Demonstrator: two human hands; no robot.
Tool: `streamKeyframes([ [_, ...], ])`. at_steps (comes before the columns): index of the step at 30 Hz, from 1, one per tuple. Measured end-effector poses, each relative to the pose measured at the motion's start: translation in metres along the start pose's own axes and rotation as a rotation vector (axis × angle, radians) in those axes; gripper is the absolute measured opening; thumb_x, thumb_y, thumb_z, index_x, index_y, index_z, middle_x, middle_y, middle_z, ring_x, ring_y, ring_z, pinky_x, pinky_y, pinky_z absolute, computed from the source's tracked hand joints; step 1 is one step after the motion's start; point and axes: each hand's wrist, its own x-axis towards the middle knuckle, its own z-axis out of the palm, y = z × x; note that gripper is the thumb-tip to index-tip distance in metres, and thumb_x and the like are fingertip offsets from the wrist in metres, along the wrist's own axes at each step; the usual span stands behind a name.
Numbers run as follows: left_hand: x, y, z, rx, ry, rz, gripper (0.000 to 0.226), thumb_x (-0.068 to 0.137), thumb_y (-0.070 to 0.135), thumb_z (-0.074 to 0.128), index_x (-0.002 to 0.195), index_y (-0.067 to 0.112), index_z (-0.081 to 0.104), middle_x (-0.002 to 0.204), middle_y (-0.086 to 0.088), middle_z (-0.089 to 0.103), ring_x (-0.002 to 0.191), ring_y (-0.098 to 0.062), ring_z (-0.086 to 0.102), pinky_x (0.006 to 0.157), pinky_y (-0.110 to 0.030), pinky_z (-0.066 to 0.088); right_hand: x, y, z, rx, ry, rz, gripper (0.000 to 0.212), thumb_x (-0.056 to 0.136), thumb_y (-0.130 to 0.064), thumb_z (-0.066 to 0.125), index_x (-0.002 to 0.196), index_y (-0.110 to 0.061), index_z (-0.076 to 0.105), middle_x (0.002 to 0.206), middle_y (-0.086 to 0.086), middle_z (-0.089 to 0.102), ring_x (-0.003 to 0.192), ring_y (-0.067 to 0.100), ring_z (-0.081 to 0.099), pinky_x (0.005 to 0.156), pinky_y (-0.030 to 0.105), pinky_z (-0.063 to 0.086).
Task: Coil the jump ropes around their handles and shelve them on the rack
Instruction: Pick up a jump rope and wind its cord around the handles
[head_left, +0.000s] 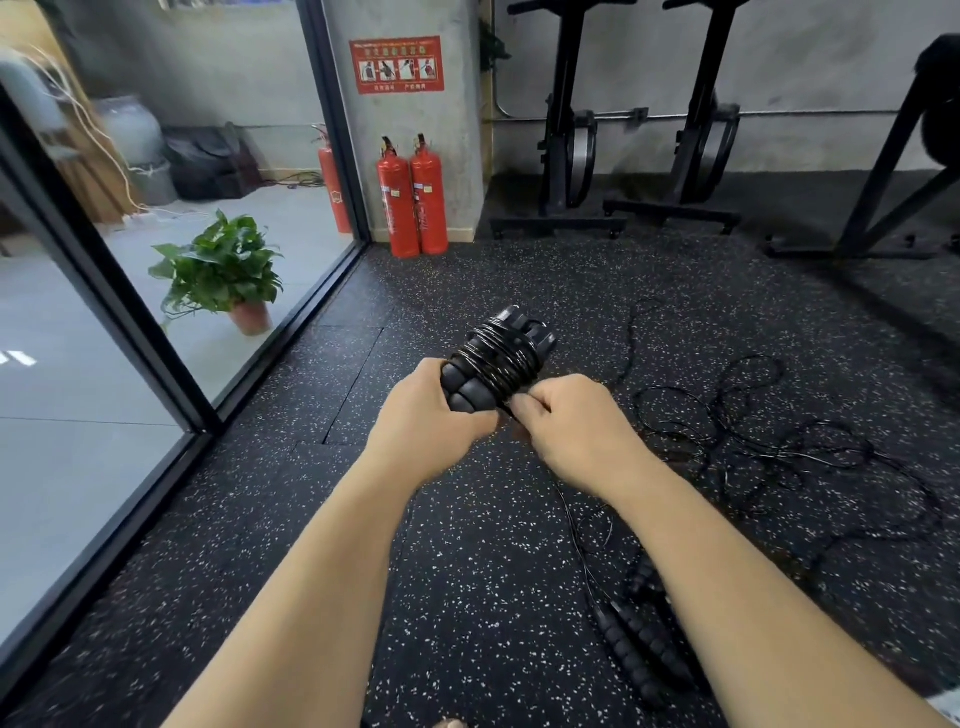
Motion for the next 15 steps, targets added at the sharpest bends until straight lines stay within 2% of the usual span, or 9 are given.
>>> streamKeyframes([
  [3, 0.003, -0.002, 0.002, 0.128, 0.037, -0.034, 0.043, 0.075, 0.034, 0.078, 0.104, 0.014, 0.054, 0.095, -0.002, 0.065, 0.085, -0.024, 0.063, 0.079, -0.042, 0.056, -0.003, -0.003, -0.003, -0.100, -0.035, -0.017, 0.040, 0.097, -0.027, 0.047, 0.063, -0.007, 0.050, 0.059, 0.004, 0.053, 0.056, 0.023, 0.047, 0.057, 0.037, 0.041],
  [7, 0.003, 0.001, 0.004, 0.266, 0.084, -0.064, 0.044, 0.077, 0.043, 0.074, 0.103, 0.015, 0.053, 0.096, 0.000, 0.062, 0.087, -0.024, 0.061, 0.071, -0.035, 0.050, -0.009, -0.010, -0.010, -0.219, -0.110, -0.017, 0.034, 0.096, -0.030, 0.050, 0.067, -0.013, 0.055, 0.066, 0.002, 0.060, 0.065, 0.025, 0.058, 0.062, 0.035, 0.046],
  [9, 0.003, 0.001, 0.003, 0.330, 0.112, -0.085, 0.045, 0.077, 0.046, 0.073, 0.104, 0.017, 0.052, 0.096, 0.001, 0.062, 0.088, -0.025, 0.061, 0.068, -0.033, 0.044, -0.012, -0.013, -0.015, -0.235, -0.129, -0.025, 0.035, 0.094, -0.032, 0.054, 0.065, -0.012, 0.054, 0.057, -0.001, 0.054, 0.054, 0.021, 0.051, 0.056, 0.031, 0.042],
  [12, 0.002, 0.002, -0.001, 0.422, 0.133, -0.077, 0.042, 0.078, 0.046, 0.071, 0.101, 0.019, 0.050, 0.092, 0.003, 0.060, 0.083, -0.023, 0.059, 0.064, -0.031, 0.039, -0.014, -0.019, -0.025, -0.195, -0.064, -0.102, 0.046, 0.091, -0.031, 0.057, 0.052, -0.014, 0.039, 0.048, -0.001, 0.040, 0.046, 0.019, 0.036, 0.051, 0.030, 0.033],
  [15, -0.003, 0.006, -0.001, 0.518, 0.131, 0.003, 0.035, 0.081, 0.044, 0.068, 0.098, 0.020, 0.049, 0.091, 0.004, 0.059, 0.083, -0.022, 0.057, 0.063, -0.031, 0.039, -0.010, -0.019, -0.031, -0.130, 0.020, -0.163, 0.044, 0.089, -0.033, 0.058, 0.056, -0.005, 0.050, 0.049, 0.000, 0.042, 0.049, 0.020, 0.039, 0.052, 0.036, 0.039],
])
